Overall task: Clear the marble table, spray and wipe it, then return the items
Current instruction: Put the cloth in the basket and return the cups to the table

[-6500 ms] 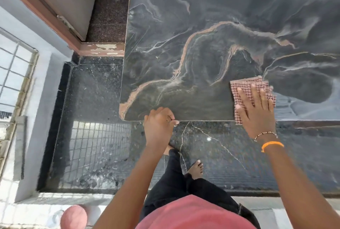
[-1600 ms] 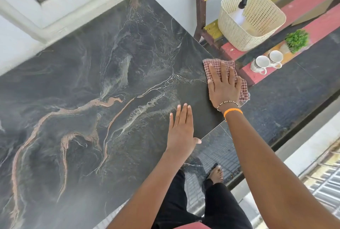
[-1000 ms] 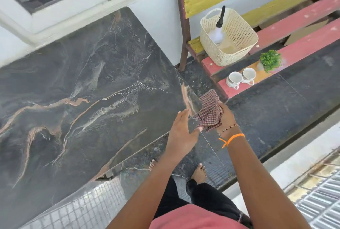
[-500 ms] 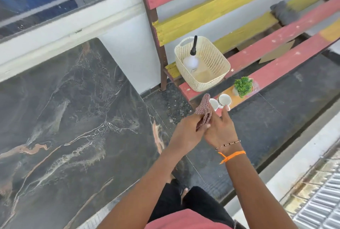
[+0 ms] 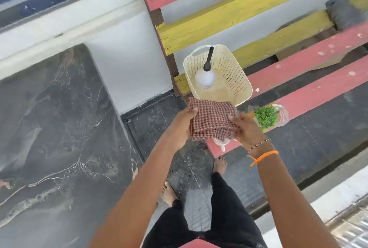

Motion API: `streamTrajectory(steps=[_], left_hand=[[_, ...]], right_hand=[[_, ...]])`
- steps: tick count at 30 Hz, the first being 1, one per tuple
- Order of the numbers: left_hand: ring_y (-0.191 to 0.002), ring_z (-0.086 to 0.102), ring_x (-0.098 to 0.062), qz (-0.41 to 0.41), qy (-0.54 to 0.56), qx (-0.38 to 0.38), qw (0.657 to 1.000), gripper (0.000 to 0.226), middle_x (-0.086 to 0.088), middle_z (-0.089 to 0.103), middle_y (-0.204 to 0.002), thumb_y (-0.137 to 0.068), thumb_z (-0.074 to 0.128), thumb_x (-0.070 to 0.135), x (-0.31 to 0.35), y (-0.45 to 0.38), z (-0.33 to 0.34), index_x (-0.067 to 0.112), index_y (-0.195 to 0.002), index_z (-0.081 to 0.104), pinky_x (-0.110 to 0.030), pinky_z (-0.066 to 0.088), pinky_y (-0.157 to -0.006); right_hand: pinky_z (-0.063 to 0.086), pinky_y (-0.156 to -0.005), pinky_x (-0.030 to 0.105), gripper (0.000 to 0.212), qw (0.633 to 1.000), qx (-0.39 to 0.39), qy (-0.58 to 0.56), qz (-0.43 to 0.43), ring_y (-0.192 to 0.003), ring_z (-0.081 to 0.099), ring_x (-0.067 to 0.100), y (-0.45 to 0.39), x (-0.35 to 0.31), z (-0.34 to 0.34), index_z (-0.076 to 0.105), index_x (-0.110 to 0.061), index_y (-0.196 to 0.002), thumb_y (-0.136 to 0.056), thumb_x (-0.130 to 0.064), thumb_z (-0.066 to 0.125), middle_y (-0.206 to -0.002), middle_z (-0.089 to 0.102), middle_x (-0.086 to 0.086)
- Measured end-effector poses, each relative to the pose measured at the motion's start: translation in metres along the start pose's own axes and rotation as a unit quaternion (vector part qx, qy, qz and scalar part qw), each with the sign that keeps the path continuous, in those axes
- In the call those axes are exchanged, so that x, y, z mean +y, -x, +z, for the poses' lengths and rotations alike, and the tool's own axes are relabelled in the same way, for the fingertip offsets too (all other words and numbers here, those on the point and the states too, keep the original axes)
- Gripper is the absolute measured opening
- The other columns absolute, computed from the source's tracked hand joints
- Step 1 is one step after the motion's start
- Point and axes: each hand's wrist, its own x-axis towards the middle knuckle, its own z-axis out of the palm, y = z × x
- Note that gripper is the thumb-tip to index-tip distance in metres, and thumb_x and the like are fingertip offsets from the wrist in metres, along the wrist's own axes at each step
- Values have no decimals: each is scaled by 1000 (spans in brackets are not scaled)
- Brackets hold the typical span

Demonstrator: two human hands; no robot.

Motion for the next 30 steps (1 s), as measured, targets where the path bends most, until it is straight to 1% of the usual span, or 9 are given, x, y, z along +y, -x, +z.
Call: streamTrajectory(steps=[2,5,7,10,14,18,23,27,30], left_hand=[[-98,62,-23,-26,-21,31,999,21,-7,65,-104,-98,38,12,8,-32,15,9,-110,55,-41,47,-93],[-108,59,-28,-47,-44,95,993,29,-11,62,-119,-94,42,5,13,-80,34,10,-121,49,-42,48,-91],[-110,57,-28,-59,-28,146,987,39,-12,59,-124,-90,42,-1,17,-112,48,12,-127,45,-45,48,-92],[-108,57,-28,-61,-42,191,979,46,-11,58,-121,-86,44,-4,20,-152,62,11,-130,42,-44,47,-96],[-103,53,-23,-83,-40,199,976,38,-7,56,-111,-88,52,3,20,-180,72,9,-125,43,-35,41,-86],[-104,52,-23,-130,-94,211,964,42,-6,54,-114,-89,54,10,14,-205,71,7,-128,39,-37,43,-92],[-105,51,-27,-161,-143,208,954,46,-11,53,-116,-91,54,12,8,-220,69,6,-133,38,-35,39,-90],[-134,36,-26,-104,-157,213,959,56,-9,37,-147,-93,52,13,16,-212,71,8,-143,26,-31,32,-104],[-123,48,-19,-52,-157,214,963,48,-1,49,-134,-93,50,17,20,-185,75,13,-138,35,-18,36,-88]], right_hand=[[58,-63,30,9,996,27,91,-7,-67,67,16,-33,-26,-18,60,-4,-89,-82,0,58,-74,72,0],[54,-64,29,19,969,64,238,-28,-63,64,9,-74,-59,-29,62,-16,-79,-85,1,57,-63,70,-11],[50,-75,35,12,938,68,339,-37,-78,62,19,-108,-75,-35,63,-10,-93,-85,-2,57,-81,68,0],[47,-82,37,36,882,70,465,-21,-95,55,25,-154,-84,-39,55,0,-119,-83,0,50,-104,59,14],[42,-75,32,47,849,63,525,13,-98,52,25,-192,-75,-40,48,-4,-129,-83,3,43,-115,56,17],[45,-89,39,49,814,56,574,65,-114,53,36,-217,-62,-47,45,-6,-132,-83,4,41,-129,54,21],[36,-107,39,52,777,13,619,113,-130,40,34,-236,-54,-52,35,-6,-141,-90,1,40,-145,40,15],[37,-99,37,45,779,-8,620,90,-123,46,34,-228,-58,-54,40,-4,-137,-92,-1,33,-138,47,20],[40,-96,34,39,814,31,577,57,-118,52,31,-205,-66,-56,55,-4,-124,-90,-1,36,-132,55,16]])
